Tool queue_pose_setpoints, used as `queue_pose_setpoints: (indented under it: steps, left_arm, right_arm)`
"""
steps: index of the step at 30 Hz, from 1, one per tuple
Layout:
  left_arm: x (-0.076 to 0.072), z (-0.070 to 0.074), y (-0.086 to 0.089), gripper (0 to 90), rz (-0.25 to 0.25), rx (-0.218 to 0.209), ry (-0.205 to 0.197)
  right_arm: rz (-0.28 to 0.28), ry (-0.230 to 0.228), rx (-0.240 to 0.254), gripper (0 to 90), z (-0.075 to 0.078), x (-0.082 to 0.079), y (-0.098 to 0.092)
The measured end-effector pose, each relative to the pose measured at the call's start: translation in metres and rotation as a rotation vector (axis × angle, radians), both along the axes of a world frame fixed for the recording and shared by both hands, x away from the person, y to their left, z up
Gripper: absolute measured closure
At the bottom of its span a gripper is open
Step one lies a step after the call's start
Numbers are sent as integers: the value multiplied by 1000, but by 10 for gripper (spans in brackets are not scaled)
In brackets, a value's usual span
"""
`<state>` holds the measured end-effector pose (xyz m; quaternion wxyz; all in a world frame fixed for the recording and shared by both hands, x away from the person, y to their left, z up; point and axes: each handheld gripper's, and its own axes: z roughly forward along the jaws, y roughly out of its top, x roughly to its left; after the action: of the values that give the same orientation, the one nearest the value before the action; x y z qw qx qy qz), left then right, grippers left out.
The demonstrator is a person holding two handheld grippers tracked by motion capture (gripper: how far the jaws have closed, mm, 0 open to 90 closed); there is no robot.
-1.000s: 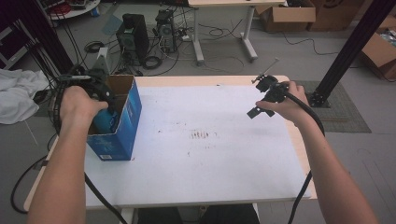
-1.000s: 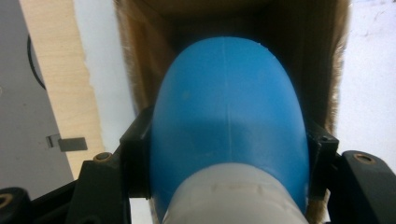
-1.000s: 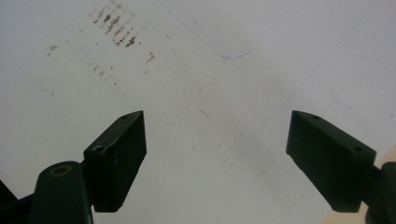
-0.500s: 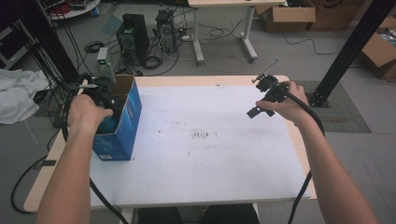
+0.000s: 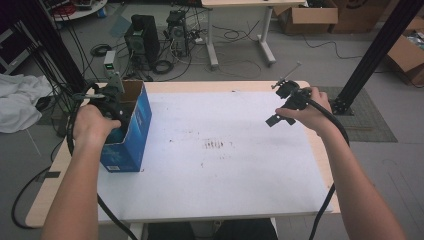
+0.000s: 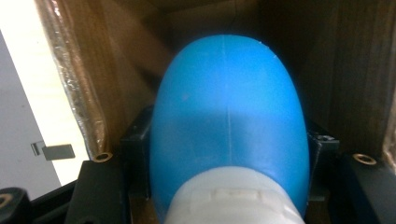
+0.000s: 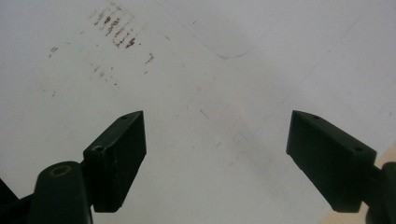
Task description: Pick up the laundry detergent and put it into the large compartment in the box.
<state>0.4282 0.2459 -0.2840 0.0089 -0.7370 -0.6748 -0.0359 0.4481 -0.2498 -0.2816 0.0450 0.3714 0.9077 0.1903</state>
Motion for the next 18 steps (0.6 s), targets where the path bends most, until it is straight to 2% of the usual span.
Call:
queue_pose_setpoints:
  steps: [18]
  left_arm:
    - [-2, -1, -2, 376, -8, 12, -5]
  right_arm:
    - [-10, 0, 10, 196, 1, -2, -7]
